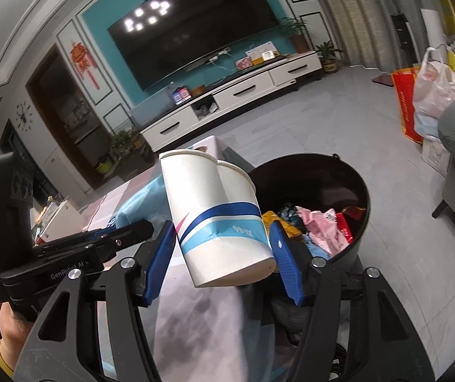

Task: Collect trash
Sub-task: 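Carry the blue cloth and paper cup over the black bin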

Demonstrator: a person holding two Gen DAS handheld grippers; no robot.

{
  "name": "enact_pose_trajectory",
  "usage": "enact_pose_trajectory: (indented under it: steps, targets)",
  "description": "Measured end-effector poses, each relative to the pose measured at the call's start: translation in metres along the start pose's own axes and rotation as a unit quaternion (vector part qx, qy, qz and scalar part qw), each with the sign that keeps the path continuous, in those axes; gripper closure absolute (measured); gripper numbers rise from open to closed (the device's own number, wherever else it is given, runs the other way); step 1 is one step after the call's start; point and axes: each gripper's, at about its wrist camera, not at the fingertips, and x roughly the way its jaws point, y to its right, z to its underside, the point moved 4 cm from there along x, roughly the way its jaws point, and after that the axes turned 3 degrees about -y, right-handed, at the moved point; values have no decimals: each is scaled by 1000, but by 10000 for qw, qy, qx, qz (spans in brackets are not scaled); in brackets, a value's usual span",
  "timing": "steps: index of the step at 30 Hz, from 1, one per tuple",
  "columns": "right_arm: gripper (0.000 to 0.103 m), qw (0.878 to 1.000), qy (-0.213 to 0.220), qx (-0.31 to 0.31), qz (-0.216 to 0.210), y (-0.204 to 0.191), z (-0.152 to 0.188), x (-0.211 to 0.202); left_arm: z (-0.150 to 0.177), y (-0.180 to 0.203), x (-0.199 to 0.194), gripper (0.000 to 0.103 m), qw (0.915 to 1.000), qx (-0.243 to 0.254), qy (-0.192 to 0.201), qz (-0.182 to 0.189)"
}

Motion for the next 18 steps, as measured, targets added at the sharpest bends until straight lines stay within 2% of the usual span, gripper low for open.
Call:
enact_pose_trajectory:
  steps: [7, 18]
  targets:
    - [43, 9997, 54, 194, 148, 25, -2, 6, -16, 17, 30, 78, 9997, 235, -105, 1]
    - [43, 9988, 11, 394, 288, 46, -3, 24, -21, 25, 71, 77, 9987, 335, -390, -29]
